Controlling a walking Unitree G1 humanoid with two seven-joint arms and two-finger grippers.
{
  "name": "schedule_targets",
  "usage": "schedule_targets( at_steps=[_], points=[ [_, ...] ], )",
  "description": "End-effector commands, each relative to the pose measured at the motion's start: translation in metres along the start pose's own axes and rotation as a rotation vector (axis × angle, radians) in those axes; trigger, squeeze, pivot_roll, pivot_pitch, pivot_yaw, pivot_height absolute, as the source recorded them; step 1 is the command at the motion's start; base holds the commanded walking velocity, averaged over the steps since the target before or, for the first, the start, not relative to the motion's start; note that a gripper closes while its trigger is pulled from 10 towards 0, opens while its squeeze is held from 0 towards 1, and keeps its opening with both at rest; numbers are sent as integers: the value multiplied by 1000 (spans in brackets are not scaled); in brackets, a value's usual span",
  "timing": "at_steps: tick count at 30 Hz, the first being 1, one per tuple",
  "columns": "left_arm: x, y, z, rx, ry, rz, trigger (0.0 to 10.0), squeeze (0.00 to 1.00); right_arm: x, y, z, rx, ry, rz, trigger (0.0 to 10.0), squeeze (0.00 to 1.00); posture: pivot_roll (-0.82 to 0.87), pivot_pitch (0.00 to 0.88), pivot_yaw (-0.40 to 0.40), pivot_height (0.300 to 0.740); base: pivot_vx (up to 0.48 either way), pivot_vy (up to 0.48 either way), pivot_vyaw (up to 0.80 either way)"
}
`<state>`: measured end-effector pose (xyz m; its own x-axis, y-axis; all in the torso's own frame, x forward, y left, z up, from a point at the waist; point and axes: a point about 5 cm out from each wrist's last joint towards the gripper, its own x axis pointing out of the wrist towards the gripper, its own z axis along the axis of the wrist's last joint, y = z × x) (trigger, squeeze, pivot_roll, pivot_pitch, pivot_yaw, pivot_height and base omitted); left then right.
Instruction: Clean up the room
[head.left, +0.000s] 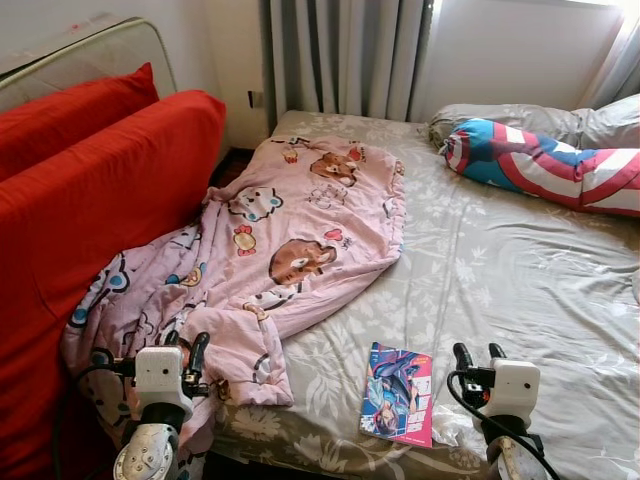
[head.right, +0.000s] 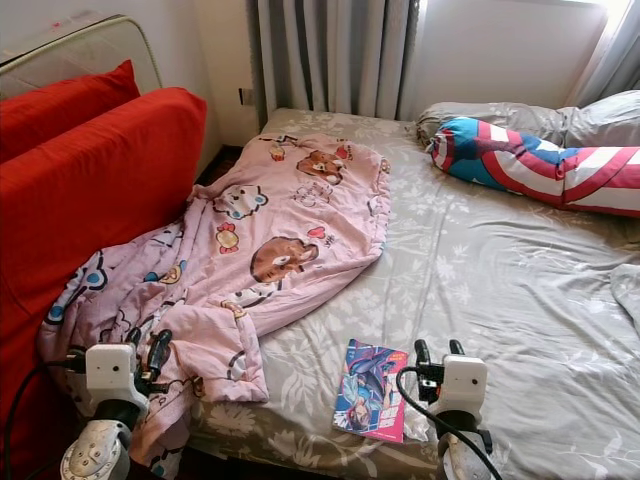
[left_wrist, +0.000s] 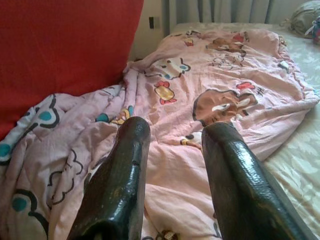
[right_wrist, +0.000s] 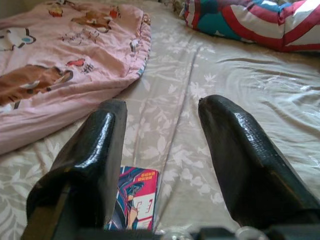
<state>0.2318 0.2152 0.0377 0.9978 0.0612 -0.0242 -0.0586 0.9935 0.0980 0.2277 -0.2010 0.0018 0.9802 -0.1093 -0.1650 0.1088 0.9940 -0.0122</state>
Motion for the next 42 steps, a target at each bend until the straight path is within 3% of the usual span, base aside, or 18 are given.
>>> schedule_targets(
  at_steps=[1, 6, 16, 22, 26, 30, 42],
  points=[
    [1, -4, 3, -1, -3, -16, 10000, 0, 0, 1, 2, -5, -2, 6, 10000, 0, -101, 0, -47, 717, 0, 0, 0],
    [2, -4, 0, -4, 8, -20, 10000, 0, 3, 5, 3, -15, 3, 12, 10000, 0, -105, 0, -43, 687, 0, 0, 0],
    [6, -8, -1, -2, 24, -41, 10000, 0, 10, 17, 7, -51, -5, 109, 10000, 0, -107, 0, -42, 687, 0, 0, 0],
    [8, -1, 1, 11, 21, -21, 10000, 0, 16, 6, 15, -22, -13, 36, 10000, 0, -103, 0, -43, 687, 0, 0, 0],
    [10, 4, 5, 14, 12, 1, 10000, 0, 14, 6, 14, -6, -10, 14, 10000, 0, -96, 34, -40, 657, 0, 0, 0],
    [9, 5, 4, -28, 22, 26, 10000, 0, 12, 8, 12, -5, -10, -12, 10000, 0, -98, 53, -38, 642, 0, 0, 0],
    [10, -3, 7, -11, 16, -5, 10000, 0, 15, 8, 14, -1, -8, -39, 10000, 0, -106, 91, -40, 642, 0, 0, 0]
  ],
)
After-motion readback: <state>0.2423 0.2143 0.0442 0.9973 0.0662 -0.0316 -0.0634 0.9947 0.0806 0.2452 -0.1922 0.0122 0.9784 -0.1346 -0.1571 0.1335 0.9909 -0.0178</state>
